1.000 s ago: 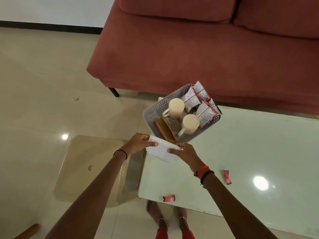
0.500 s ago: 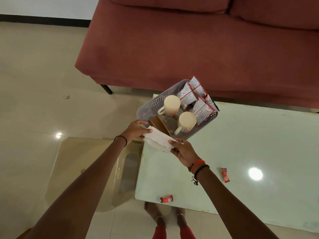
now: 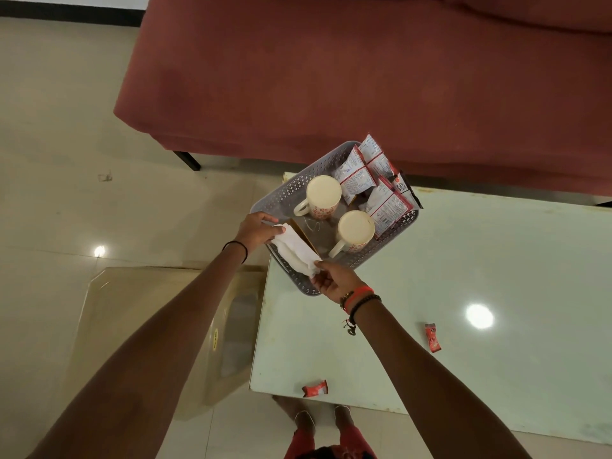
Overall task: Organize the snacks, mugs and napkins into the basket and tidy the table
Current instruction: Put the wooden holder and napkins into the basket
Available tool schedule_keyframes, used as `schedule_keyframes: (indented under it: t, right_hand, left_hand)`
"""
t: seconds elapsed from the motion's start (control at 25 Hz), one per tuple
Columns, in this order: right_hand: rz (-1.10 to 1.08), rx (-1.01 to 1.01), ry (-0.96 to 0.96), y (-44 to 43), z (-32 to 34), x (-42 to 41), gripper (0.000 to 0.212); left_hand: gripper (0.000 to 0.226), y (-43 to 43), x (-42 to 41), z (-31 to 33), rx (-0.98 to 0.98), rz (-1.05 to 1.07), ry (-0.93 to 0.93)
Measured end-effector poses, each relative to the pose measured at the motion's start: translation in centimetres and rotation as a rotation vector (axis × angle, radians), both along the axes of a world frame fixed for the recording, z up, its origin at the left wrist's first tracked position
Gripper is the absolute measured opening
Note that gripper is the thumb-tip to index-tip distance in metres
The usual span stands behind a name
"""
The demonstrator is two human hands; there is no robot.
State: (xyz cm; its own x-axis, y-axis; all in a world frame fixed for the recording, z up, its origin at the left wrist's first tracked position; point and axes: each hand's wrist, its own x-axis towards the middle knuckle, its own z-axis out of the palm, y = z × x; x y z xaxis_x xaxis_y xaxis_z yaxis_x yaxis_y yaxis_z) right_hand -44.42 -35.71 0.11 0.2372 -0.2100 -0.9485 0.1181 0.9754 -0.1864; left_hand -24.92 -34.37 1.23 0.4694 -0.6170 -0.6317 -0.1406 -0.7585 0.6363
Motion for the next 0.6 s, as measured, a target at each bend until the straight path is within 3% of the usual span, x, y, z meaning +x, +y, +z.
schedule_keyframes:
  t: [0.32,0.6]
  right_hand:
    - [-0.050,0.048,0.007,-0.9,-1.7,0.9,0.014]
    - [0.075,0.077,0.023,-1.4,-2.8,1.2,0.015]
  left_hand:
    - [0.034,-1.8,-0.1,-2.3,-0.008,-0.026,-0.134]
    - [0.032,-2.9,-0.7,-3.7,-0.056,-0.097,-0.194]
